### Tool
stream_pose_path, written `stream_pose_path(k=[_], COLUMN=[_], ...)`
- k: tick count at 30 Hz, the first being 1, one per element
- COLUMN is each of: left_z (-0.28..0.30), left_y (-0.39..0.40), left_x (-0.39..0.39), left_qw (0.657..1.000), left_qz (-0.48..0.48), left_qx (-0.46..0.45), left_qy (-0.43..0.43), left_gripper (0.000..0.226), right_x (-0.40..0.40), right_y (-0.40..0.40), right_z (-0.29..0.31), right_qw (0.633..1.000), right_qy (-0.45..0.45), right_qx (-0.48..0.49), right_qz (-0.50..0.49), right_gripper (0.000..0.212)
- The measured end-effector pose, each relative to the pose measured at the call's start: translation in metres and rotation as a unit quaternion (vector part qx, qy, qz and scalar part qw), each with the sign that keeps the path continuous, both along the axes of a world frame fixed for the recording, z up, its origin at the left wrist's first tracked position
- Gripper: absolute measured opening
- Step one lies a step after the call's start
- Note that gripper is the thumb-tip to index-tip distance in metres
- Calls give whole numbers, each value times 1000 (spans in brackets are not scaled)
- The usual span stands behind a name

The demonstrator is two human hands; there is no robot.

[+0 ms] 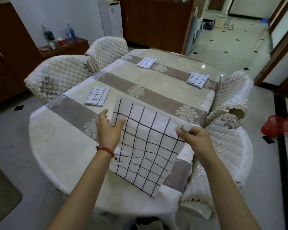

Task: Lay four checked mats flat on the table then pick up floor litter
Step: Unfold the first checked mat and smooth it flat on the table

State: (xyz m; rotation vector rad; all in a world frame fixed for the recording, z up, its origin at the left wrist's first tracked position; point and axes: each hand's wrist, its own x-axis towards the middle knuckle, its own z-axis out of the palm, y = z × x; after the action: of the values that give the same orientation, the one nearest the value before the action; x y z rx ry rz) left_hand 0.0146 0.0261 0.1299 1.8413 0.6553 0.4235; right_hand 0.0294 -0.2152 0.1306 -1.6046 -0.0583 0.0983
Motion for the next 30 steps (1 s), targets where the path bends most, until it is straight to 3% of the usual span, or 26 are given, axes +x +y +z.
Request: stream_pose_path(k=[2,4,7,10,13,16,22,26,30], left_z=[3,5,11,17,19,13,-2,-12,-19], left_y=[-7,-21,-51,-69,-71,-66,-59,-58,-45], left_x=[-6,-15,-32,-38,-36,-34,-36,-36,-28], left_qw=[997,995,991,982,972,965,955,956,956], left_qz=[29,-10,-117,-147,-144,-147,-144,-158,-140], left_qx=[64,75,-5,-104,-183,-218,-259,-246,-257], left_qy=[-20,-59,-70,-59,-28,8,11,4,6], left_gripper=[56,37,7,17,21,20,19,18,18], right_x=[2,3,1,-3,-8,-14,-22,-18,-2], right_y=[9,17,29,38,46,52,51,56,56], right_z=[1,4,7,1,-5,-11,-14,-19,-26], right_qw=[1000,1000,998,990,963,944,973,980,985], right_qy=[-7,-24,-53,-94,-192,-232,-120,-88,-49], right_qx=[6,-4,-18,-100,-187,-227,-160,-163,-160], right_qz=[-17,-18,12,32,32,51,116,74,42], right_gripper=[5,9,5,27,48,52,28,44,39])
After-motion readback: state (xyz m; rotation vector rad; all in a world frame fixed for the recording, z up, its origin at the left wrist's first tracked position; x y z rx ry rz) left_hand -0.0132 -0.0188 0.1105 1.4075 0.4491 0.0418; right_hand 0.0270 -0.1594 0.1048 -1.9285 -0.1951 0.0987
